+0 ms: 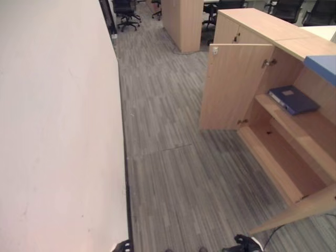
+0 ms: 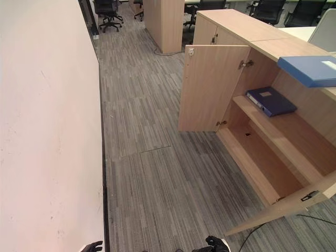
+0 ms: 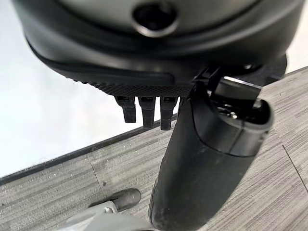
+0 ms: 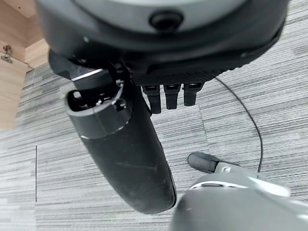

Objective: Put the empty folder in the office cabinet

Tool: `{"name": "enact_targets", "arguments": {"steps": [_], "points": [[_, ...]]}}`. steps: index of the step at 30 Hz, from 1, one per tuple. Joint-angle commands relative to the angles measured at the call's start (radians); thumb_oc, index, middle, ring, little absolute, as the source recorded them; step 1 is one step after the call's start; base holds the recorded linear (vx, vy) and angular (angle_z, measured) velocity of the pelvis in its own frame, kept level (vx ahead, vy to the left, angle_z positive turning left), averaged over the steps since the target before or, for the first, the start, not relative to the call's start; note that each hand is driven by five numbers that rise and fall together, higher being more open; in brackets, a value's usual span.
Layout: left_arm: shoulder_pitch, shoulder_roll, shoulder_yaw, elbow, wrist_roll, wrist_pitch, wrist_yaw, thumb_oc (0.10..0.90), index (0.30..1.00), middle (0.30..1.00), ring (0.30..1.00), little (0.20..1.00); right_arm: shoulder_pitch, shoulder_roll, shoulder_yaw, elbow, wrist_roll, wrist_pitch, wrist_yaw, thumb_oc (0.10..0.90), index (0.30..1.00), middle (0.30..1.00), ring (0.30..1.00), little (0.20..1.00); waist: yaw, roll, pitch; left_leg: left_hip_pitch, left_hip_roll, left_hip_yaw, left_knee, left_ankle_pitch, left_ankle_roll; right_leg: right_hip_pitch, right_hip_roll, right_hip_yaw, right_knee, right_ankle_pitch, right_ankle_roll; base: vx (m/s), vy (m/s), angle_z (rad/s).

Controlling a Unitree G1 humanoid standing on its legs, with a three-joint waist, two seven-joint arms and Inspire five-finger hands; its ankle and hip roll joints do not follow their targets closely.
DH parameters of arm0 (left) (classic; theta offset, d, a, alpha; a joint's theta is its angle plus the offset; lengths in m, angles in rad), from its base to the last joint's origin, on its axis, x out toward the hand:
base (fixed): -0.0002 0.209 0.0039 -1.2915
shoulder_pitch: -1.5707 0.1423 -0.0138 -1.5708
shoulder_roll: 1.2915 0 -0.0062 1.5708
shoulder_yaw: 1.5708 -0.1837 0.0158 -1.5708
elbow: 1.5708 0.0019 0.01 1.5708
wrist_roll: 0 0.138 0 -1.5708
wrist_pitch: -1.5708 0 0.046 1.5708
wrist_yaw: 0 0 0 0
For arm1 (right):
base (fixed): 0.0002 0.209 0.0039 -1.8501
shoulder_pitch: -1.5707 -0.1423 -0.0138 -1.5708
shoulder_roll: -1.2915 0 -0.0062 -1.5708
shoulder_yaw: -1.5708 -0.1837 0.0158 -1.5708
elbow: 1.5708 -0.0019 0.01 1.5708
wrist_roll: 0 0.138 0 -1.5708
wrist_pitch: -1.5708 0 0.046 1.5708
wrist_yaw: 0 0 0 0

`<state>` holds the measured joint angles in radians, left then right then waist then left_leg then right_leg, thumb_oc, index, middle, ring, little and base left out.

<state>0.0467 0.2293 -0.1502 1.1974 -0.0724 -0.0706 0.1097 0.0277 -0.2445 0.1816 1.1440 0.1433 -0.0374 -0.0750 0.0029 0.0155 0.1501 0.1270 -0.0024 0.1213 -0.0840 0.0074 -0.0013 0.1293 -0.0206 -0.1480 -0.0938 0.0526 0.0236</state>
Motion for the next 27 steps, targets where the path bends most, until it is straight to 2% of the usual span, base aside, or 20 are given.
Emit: {"name": "enact_targets", "arguments": {"steps": [1, 4, 5, 14, 15, 18, 19, 27], "points": [[-0.07, 0.055, 0.012, 0.026, -0.018, -0.029, -0.001, 0.8, 0.9, 0.9, 0.9, 0.9, -0.04, -0.041, 0.019, 0.006, 0.013, -0.023, -0.014, 0.8, 0.9, 0.9, 0.9, 0.9, 0.002, -0.019, -0.007, 0.053, 0.092, 0.031, -0.003, -0.024, -0.101, 0.045, -0.101, -0.004, 0.007, -0.067, 0.137, 0.0, 0.0, 0.0], [-0.07, 0.058, 0.014, 0.028, -0.019, -0.029, -0.003, 0.8, 0.9, 0.9, 0.9, 0.9, -0.038, -0.041, 0.02, 0.009, 0.009, -0.021, -0.013, 0.8, 0.9, 0.9, 0.9, 0.9, 0.003, -0.019, -0.007, 0.054, 0.091, 0.031, -0.003, -0.025, -0.1, 0.045, -0.101, -0.004, 0.007, -0.066, 0.138, 0.0, 0.0, 0.0], [-0.07, 0.061, 0.014, 0.033, -0.018, -0.03, -0.001, 0.8, 0.9, 0.9, 0.9, 0.9, -0.048, -0.045, 0.027, 0.016, 0.002, -0.043, -0.02, 0.8, 0.9, 0.9, 0.9, 0.9, 0.005, -0.017, -0.008, 0.054, 0.092, 0.03, -0.003, -0.026, -0.101, 0.045, -0.102, -0.004, 0.007, -0.066, 0.137, 0.0, 0.0, 0.0], [-0.065, 0.031, -0.008, 0.027, -0.005, -0.034, -0.007, 0.8, 0.9, 0.9, 0.9, 0.9, -0.063, -0.032, 0.016, 0.106, -0.014, -0.014, -0.025, 0.8, 0.9, 0.9, 0.9, 0.9, 0.007, -0.006, -0.006, 0.057, 0.087, 0.023, -0.003, -0.028, -0.099, 0.047, -0.107, -0.011, 0.007, -0.066, 0.138, 0.0, 0.006, 0.01], [-0.068, 0.035, -0.009, 0.026, -0.008, -0.035, -0.005, 0.8, 0.9, 0.9, 0.9, 0.9, -0.075, -0.032, 0.024, 0.095, -0.021, -0.034, -0.043, 0.8, 0.9, 0.9, 0.9, 0.9, 0.007, -0.005, -0.006, 0.057, 0.087, 0.022, -0.003, -0.028, -0.099, 0.046, -0.106, -0.011, 0.007, -0.066, 0.137, 0.0, 0.0, 0.0], [-0.069, 0.037, -0.01, 0.02, -0.004, -0.035, -0.001, 0.8, 0.9, 0.9, 0.9, 0.9, -0.063, -0.032, 0.022, 0.079, -0.013, -0.014, -0.024, 0.8, 0.9, 0.9, 0.9, 0.9, 0.005, -0.004, -0.004, 0.056, 0.086, 0.021, -0.003, -0.029, -0.099, 0.047, -0.107, -0.011, 0.007, -0.066, 0.137, 0.0, 0.0, 0.0], [-0.071, 0.04, -0.01, 0.021, -0.006, -0.035, -0.003, 0.8, 0.9, 0.9, 0.9, 0.9, -0.063, -0.031, 0.028, 0.068, -0.02, -0.035, -0.034, 0.8, 0.9, 0.9, 0.9, 0.9, 0.005, -0.003, -0.005, 0.057, 0.086, 0.021, -0.003, -0.029, -0.099, 0.047, -0.106, -0.011, 0.007, -0.067, 0.137, 0.0, 0.0, 0.0], [-0.077, 0.035, -0.02, 0.025, -0.004, -0.032, -0.004, 0.8, 0.9, 0.9, 0.9, 0.9, -0.063, -0.031, 0.028, 0.083, -0.021, -0.023, -0.029, 0.8, 0.9, 0.9, 0.9, 0.9, 0.001, -0.004, -0.001, 0.054, 0.09, 0.015, -0.003, -0.029, -0.101, 0.048, -0.102, -0.014, 0.007, -0.071, 0.132, 0.0, 0.0, 0.0]]}}
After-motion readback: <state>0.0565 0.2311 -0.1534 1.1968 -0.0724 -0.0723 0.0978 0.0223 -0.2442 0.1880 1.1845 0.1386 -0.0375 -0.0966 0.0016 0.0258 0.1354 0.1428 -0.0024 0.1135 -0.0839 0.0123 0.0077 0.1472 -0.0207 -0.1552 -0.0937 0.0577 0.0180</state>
